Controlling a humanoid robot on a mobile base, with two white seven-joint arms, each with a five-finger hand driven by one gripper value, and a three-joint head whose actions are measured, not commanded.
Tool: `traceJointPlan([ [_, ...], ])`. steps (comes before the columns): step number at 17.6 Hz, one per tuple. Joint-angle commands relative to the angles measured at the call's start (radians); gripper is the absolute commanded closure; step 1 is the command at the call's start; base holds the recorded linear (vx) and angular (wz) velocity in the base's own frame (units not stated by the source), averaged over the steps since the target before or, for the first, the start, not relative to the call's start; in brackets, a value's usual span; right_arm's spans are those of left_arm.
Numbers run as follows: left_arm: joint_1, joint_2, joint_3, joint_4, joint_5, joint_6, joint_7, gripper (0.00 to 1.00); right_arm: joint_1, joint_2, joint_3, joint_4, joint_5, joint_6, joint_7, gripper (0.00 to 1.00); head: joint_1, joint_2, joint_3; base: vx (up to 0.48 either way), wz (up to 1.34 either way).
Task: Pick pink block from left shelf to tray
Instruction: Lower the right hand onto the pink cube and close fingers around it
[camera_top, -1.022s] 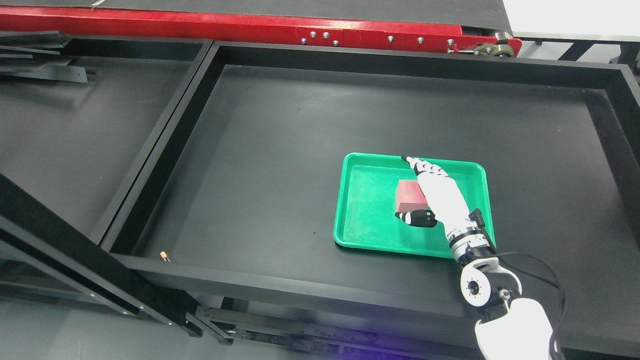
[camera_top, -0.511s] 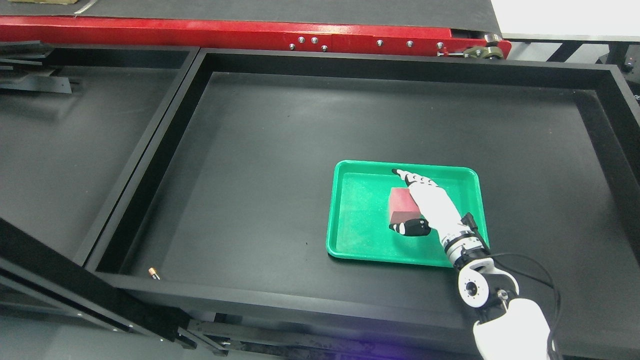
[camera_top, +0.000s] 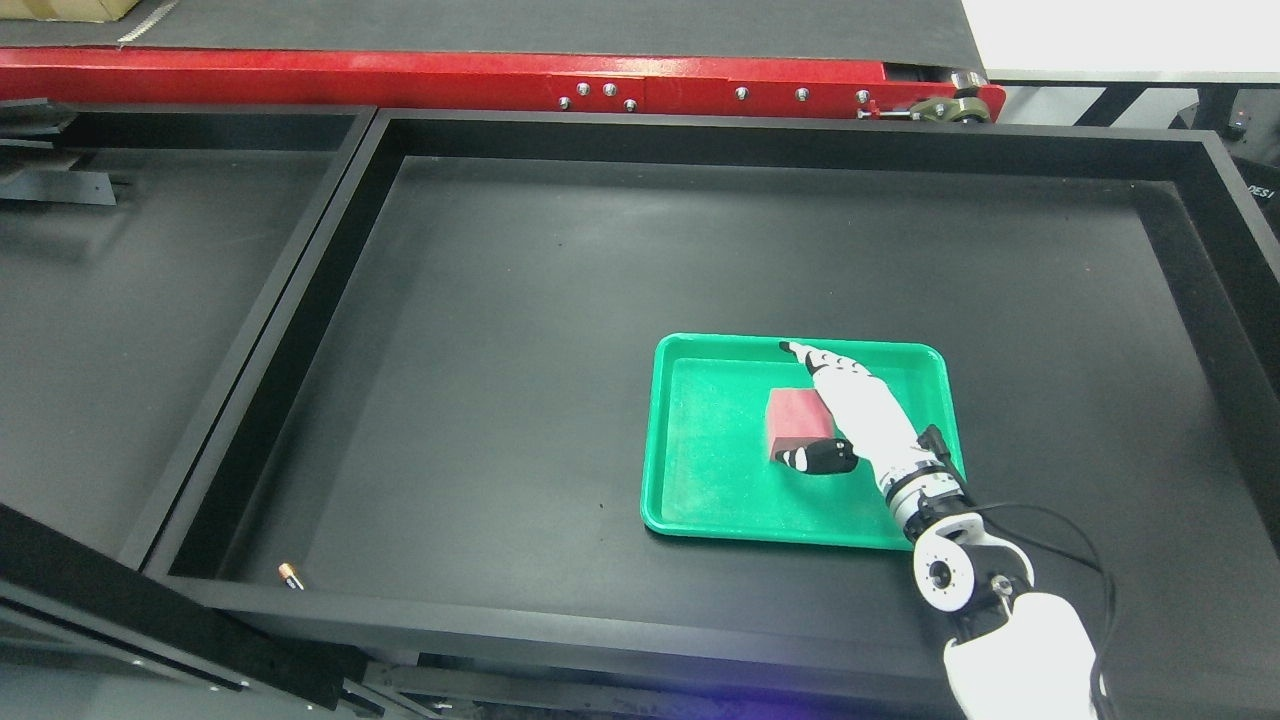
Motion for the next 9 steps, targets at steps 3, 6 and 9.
traceJointPlan([
  [3, 0.02, 0.017, 0.0, -0.017, 0.0, 0.001, 0.0, 0.0, -0.002, -0.017, 0.006, 0.019, -0.009, 0.0, 0.056, 0.01, 0.0, 0.0, 0.0, 0.029, -0.02],
  [6, 0.02, 0.017, 0.0, -0.017, 0.0, 0.001, 0.0, 0.0, -0.002, -0.017, 0.006, 0.019, -0.012, 0.0, 0.058, 0.01, 0.0, 0.0, 0.0, 0.007, 0.0],
  [9, 0.02, 0.017, 0.0, -0.017, 0.0, 0.001, 0.0, 0.0, -0.001, -0.017, 0.006, 0.021, -0.012, 0.0, 0.059, 0.02, 0.0, 0.0, 0.0, 0.0, 0.0],
])
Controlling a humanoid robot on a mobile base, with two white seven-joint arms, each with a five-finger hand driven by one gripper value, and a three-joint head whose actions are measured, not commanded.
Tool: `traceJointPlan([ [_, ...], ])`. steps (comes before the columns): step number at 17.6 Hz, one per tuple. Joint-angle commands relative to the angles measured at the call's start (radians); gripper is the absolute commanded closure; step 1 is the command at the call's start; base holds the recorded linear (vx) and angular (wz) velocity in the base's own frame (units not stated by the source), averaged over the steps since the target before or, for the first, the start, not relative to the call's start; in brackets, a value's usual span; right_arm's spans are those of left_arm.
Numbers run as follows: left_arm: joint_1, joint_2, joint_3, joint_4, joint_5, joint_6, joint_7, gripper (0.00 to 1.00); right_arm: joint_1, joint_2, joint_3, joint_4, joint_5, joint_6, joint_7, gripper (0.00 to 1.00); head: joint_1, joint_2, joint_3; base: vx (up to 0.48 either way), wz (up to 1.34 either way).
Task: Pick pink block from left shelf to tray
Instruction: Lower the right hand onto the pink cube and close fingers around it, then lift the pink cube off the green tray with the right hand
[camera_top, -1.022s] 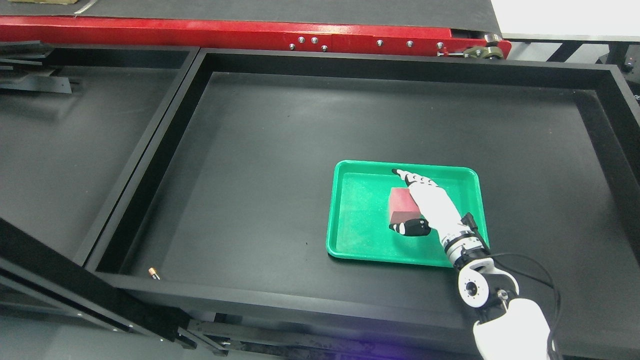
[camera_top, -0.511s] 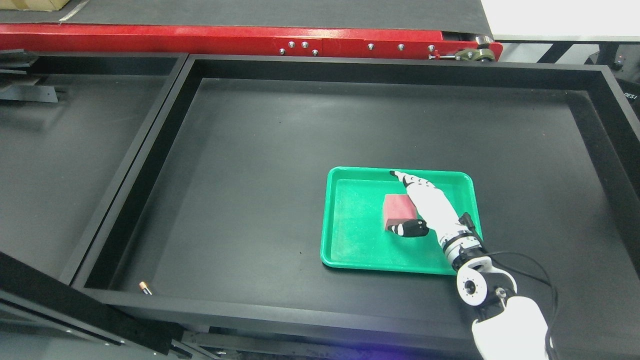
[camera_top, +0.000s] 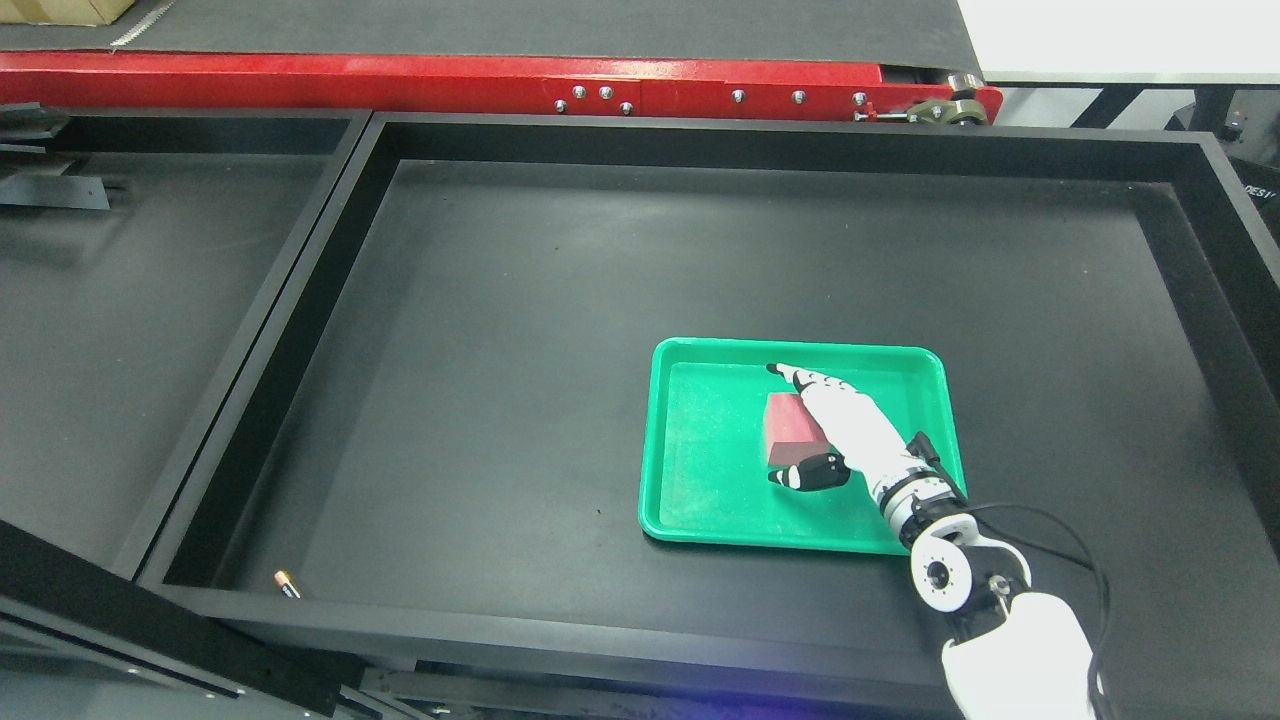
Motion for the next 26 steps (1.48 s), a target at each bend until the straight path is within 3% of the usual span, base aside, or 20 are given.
traceJointPlan([
  [1, 0.02, 0.017, 0.0, -0.017, 0.0, 0.001, 0.0, 0.0, 0.001, -0.017, 0.004, 0.009, -0.002, 0.0, 0.006, 0.03, 0.0, 0.0, 0.0, 0.0, 0.0],
  [3, 0.02, 0.017, 0.0, -0.017, 0.0, 0.001, 0.0, 0.0, 0.006, -0.017, 0.007, 0.015, -0.003, 0.0, 0.015, 0.05, 0.0, 0.0, 0.0, 0.0, 0.0],
  [6, 0.02, 0.017, 0.0, -0.017, 0.0, 0.001, 0.0, 0.0, 0.009, -0.017, 0.007, 0.017, -0.003, 0.0, 0.016, 0.21, 0.0, 0.0, 0.0, 0.0, 0.0],
  [14, 0.02, 0.017, 0.0, -0.017, 0.0, 0.001, 0.0, 0.0, 0.007, -0.017, -0.004, 0.018, -0.031, -0.069, -0.011, 0.95, 0.0, 0.0, 0.0, 0.0, 0.0],
  [18, 0.02, 0.017, 0.0, -0.017, 0.0, 0.001, 0.0, 0.0, 0.007, -0.017, -0.043, 0.015, -0.042, -0.115, -0.153, 0.97, 0.0, 0.0, 0.0, 0.0, 0.0],
  [21, 0.02, 0.017, 0.0, -0.017, 0.0, 0.001, 0.0, 0.0, 0.019, -0.017, -0.135, -0.015, -0.095, -0.268, -0.278, 0.97, 0.0, 0.0, 0.0, 0.0, 0.0],
  [26, 0.02, 0.017, 0.0, -0.017, 0.0, -0.001, 0.0, 0.0, 0.067, -0.017, -0.189, -0.063, -0.233, -0.429, -0.434, 0.95, 0.0, 0.0, 0.0, 0.0, 0.0],
])
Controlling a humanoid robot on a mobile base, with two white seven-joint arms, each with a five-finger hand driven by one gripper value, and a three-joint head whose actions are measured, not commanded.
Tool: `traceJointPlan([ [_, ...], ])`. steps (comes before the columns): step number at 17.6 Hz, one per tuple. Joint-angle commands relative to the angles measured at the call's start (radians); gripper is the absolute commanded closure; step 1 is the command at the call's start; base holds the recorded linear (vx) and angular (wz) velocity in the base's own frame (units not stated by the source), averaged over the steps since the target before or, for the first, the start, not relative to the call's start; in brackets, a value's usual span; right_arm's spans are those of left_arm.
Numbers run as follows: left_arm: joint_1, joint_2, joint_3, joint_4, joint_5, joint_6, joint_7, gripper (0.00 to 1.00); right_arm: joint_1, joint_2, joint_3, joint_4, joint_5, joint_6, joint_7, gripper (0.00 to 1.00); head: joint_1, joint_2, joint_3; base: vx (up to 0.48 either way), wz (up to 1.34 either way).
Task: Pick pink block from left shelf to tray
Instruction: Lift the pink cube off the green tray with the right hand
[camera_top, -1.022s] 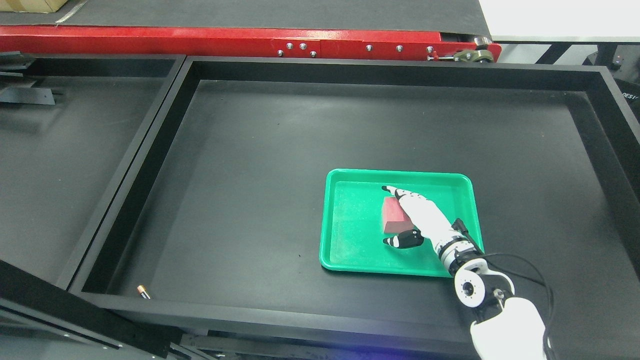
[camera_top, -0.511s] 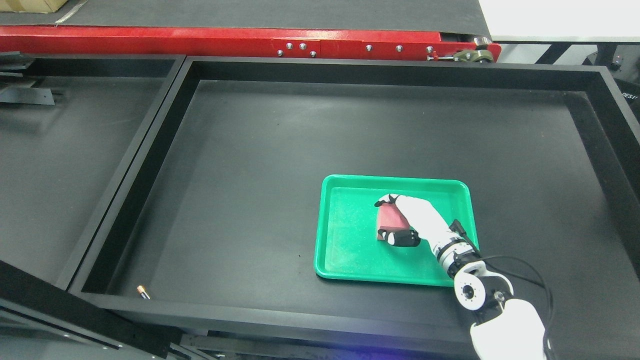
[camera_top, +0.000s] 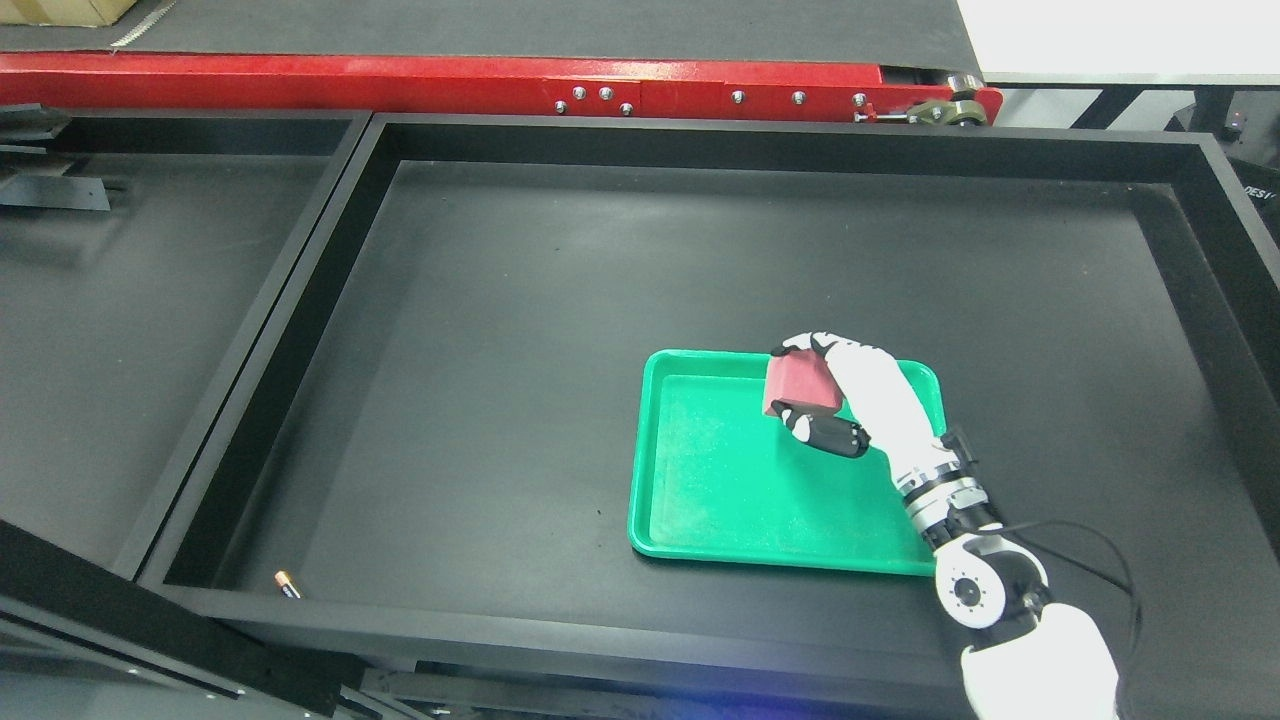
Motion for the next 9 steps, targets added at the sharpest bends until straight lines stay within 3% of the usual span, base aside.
traceJointPlan([
  [1, 0.02, 0.018, 0.0, -0.017, 0.0, 0.001, 0.0, 0.0, 0.038, -0.018, -0.114, -0.057, -0.141, -0.169, -0.172, 0.95, 0.0, 0.0, 0.0, 0.0, 0.0],
  [9, 0.02, 0.018, 0.0, -0.017, 0.0, 0.001, 0.0, 0.0, 0.057, -0.018, -0.114, -0.069, -0.188, -0.183, -0.175, 0.95, 0.0, 0.0, 0.0, -0.053, 0.05],
])
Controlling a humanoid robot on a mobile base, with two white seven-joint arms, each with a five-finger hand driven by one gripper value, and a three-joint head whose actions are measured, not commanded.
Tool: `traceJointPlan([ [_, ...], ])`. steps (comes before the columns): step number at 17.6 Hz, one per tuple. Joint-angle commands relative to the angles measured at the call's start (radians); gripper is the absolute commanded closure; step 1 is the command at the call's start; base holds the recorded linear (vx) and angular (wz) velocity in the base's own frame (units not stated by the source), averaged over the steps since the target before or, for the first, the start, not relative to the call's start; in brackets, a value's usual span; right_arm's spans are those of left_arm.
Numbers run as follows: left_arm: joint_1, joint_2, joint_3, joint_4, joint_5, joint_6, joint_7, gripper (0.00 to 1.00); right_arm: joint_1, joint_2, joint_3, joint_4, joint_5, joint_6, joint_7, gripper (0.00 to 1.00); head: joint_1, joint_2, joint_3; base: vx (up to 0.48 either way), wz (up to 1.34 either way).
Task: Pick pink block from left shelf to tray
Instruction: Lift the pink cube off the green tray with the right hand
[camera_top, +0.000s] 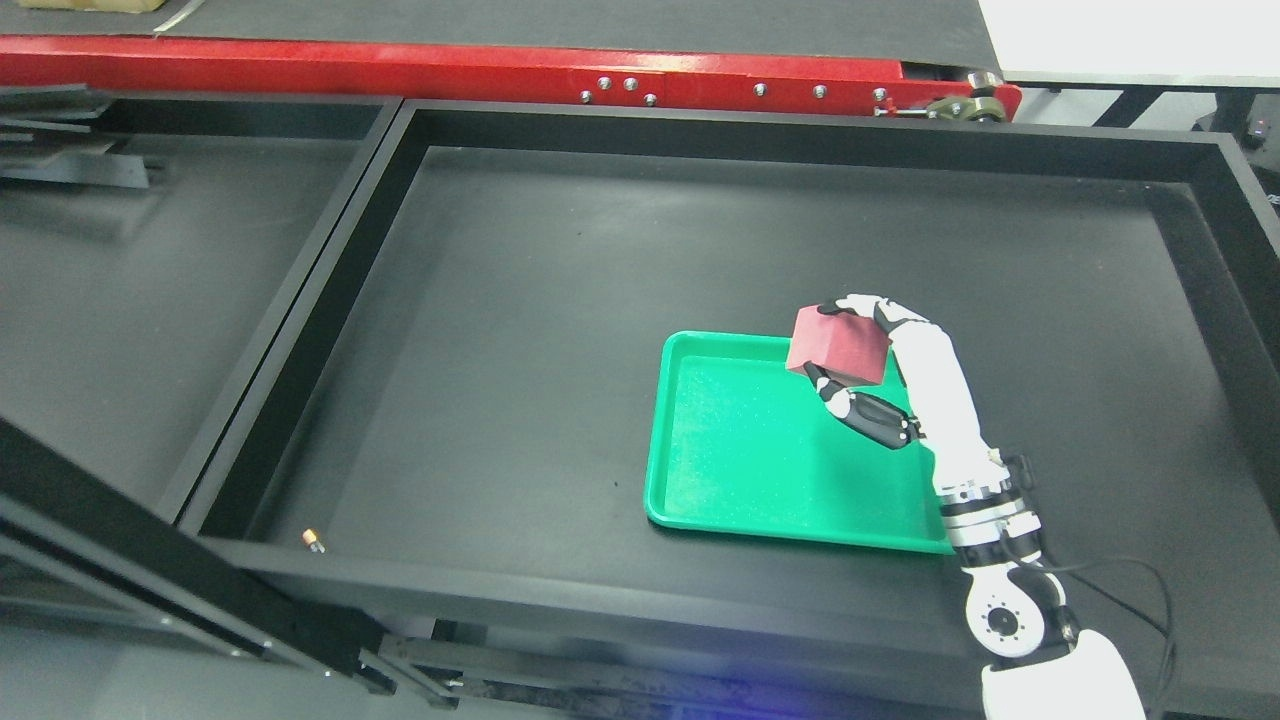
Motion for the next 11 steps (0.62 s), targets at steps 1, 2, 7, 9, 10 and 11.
traceJointPlan([
  [1, 0.02, 0.018, 0.0, -0.017, 0.0, 0.001, 0.0, 0.0, 0.015, -0.018, -0.063, -0.03, -0.044, -0.012, -0.01, 0.95, 0.0, 0.0, 0.0, -0.126, 0.15],
  [2, 0.02, 0.018, 0.0, -0.017, 0.0, 0.001, 0.0, 0.0, 0.016, -0.018, -0.063, -0.032, -0.044, -0.012, -0.01, 0.95, 0.0, 0.0, 0.0, -0.171, 0.2],
  [7, 0.02, 0.018, 0.0, -0.017, 0.0, 0.001, 0.0, 0.0, 0.015, -0.018, -0.063, -0.032, -0.046, -0.012, -0.01, 0.95, 0.0, 0.0, 0.0, -0.187, 0.27],
  [9, 0.02, 0.018, 0.0, -0.017, 0.0, 0.001, 0.0, 0.0, 0.016, -0.018, -0.063, -0.032, -0.046, -0.012, -0.01, 0.95, 0.0, 0.0, 0.0, -0.191, 0.39],
  [10, 0.02, 0.018, 0.0, -0.017, 0.0, 0.001, 0.0, 0.0, 0.016, -0.018, -0.063, -0.032, -0.046, -0.012, -0.01, 0.95, 0.0, 0.0, 0.0, -0.181, 0.42],
  [11, 0.02, 0.018, 0.0, -0.017, 0.0, 0.001, 0.0, 0.0, 0.016, -0.018, -0.063, -0.032, -0.047, -0.012, -0.012, 0.95, 0.0, 0.0, 0.0, -0.139, 0.52],
])
